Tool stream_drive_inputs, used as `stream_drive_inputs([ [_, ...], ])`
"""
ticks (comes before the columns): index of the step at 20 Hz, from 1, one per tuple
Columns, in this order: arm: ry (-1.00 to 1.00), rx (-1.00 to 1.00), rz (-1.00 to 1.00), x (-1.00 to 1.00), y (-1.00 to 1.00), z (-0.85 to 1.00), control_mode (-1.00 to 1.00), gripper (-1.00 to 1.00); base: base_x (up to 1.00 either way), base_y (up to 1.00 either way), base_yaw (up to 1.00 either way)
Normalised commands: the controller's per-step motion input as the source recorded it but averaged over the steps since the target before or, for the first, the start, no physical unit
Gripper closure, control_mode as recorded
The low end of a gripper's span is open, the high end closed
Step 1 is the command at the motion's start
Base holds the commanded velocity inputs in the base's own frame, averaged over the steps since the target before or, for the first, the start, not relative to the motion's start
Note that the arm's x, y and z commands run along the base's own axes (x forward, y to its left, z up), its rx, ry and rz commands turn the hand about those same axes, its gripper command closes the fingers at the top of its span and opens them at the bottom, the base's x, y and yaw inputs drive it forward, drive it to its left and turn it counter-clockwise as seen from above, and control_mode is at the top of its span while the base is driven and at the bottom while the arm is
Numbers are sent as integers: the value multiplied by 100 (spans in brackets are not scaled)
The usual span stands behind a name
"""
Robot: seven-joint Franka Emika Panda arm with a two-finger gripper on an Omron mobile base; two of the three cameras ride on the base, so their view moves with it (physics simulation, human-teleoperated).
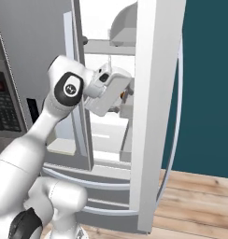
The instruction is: Gather the eggplant and broccoli from the fridge and place them on a tray on the dining counter. Then gather the chicken drumsticks from the fridge and place them on the other tray.
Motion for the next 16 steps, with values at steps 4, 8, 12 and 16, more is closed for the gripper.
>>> stream_drive_inputs([
  [4,2,0,-5,-1,-89,0,-100,-100,0,0,0],
  [8,-3,0,-2,-11,-29,0,-100,-100,0,0,0],
  [12,-19,0,4,-35,60,-17,-100,-100,0,0,0],
  [16,-32,-1,7,-34,92,-6,-100,-100,0,0,0],
])
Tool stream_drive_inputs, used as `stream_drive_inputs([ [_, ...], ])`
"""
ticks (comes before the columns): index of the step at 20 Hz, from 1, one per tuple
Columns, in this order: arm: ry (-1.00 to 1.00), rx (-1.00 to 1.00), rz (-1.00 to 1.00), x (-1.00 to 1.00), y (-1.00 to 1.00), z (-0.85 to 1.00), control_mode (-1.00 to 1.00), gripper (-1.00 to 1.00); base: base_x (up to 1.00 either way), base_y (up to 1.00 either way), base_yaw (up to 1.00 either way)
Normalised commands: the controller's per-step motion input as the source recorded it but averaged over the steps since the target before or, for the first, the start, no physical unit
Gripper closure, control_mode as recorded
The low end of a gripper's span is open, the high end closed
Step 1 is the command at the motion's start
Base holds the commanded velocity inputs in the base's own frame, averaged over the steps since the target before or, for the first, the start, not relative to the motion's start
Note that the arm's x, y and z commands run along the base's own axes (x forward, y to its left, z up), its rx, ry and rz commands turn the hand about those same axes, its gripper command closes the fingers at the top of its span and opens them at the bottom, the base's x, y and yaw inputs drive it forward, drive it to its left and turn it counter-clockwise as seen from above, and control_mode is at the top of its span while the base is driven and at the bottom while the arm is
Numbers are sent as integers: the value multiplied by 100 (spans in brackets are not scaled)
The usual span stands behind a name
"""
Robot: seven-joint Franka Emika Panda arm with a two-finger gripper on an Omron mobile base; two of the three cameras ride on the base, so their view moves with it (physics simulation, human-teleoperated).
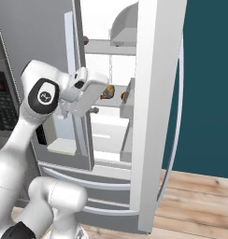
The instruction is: Gather the eggplant and broccoli from the fridge and place them on a tray on the dining counter. Then gather the chicken drumsticks from the fridge and place them on the other tray.
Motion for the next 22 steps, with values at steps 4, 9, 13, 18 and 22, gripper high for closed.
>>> stream_drive_inputs([
  [4,-32,-1,9,-25,100,0,-100,-100,0,0,0],
  [9,-30,7,12,-11,83,0,-100,-100,0,0,0],
  [13,-25,27,17,-7,62,3,-100,-100,0,0,0],
  [18,-7,36,17,4,59,34,-100,-100,0,0,0],
  [22,0,36,14,20,38,49,-100,-100,0,0,0],
])
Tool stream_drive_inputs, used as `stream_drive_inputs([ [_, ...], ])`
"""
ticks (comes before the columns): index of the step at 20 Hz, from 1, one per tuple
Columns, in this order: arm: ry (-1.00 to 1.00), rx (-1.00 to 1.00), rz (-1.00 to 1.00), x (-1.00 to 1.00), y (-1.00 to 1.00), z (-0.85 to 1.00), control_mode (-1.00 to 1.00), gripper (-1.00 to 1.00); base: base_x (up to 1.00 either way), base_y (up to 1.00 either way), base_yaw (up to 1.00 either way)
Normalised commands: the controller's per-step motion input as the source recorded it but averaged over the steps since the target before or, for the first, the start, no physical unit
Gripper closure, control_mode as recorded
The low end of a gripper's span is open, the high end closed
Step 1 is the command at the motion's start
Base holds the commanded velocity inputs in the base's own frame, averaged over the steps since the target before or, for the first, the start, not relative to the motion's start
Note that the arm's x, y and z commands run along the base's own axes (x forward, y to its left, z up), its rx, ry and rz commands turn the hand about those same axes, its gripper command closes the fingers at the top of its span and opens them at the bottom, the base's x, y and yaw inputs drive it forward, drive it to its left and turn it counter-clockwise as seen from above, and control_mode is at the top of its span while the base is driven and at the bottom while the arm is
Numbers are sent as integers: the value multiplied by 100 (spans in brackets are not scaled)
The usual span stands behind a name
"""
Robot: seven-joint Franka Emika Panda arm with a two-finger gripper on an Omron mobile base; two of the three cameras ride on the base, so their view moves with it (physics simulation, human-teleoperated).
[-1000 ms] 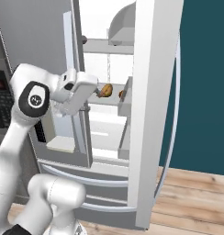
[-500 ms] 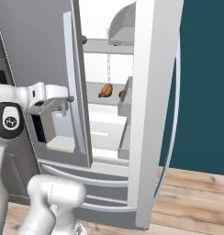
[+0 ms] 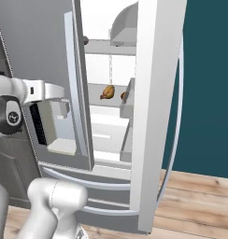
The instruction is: Gather the eggplant and broccoli from the fridge and place them on a tray on the dining counter. Then gather the chicken drumsticks from the fridge and place them on the other tray.
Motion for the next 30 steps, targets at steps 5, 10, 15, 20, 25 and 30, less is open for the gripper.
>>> stream_drive_inputs([
  [5,0,20,8,36,11,15,-100,-100,0,0,0],
  [10,0,2,5,9,0,-2,-100,-100,0,0,0],
  [15,0,4,1,44,2,0,-100,-100,0,0,0],
  [20,0,5,2,70,11,0,-100,-100,0,0,0],
  [25,0,1,1,47,12,11,-100,-100,0,0,0],
  [30,0,0,0,18,-1,23,-100,-100,0,0,0],
])
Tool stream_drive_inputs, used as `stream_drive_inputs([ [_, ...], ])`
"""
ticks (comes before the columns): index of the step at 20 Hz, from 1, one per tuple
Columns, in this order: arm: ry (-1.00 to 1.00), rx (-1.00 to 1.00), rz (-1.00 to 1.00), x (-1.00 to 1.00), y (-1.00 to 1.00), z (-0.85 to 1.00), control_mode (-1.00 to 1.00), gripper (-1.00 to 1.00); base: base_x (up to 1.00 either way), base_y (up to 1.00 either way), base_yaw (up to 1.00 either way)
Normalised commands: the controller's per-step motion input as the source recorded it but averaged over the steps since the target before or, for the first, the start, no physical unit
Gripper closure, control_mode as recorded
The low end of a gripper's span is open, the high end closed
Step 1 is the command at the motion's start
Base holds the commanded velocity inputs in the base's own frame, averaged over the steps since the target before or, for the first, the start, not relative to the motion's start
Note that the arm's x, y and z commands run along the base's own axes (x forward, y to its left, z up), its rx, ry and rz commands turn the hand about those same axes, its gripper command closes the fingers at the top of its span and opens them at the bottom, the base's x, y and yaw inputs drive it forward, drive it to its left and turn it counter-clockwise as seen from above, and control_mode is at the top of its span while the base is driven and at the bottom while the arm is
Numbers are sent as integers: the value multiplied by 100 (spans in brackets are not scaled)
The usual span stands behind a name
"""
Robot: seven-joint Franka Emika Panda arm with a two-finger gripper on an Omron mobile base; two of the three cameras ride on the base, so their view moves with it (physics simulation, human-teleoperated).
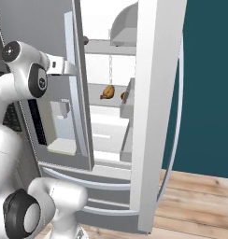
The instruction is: Gather the eggplant and broccoli from the fridge and place them on a tray on the dining counter. Then gather the chicken drumsticks from the fridge and place them on the other tray.
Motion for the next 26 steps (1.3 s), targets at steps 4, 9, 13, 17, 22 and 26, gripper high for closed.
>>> stream_drive_inputs([
  [4,0,1,0,26,0,14,-100,-100,0,0,0],
  [9,0,1,0,32,0,0,-100,-100,0,0,0],
  [13,0,2,0,29,0,0,-100,-100,0,0,0],
  [17,0,3,0,42,0,0,-100,-100,0,0,0],
  [22,0,3,0,42,0,0,-100,-100,0,0,0],
  [26,0,1,0,41,0,0,-100,-100,0,0,0],
])
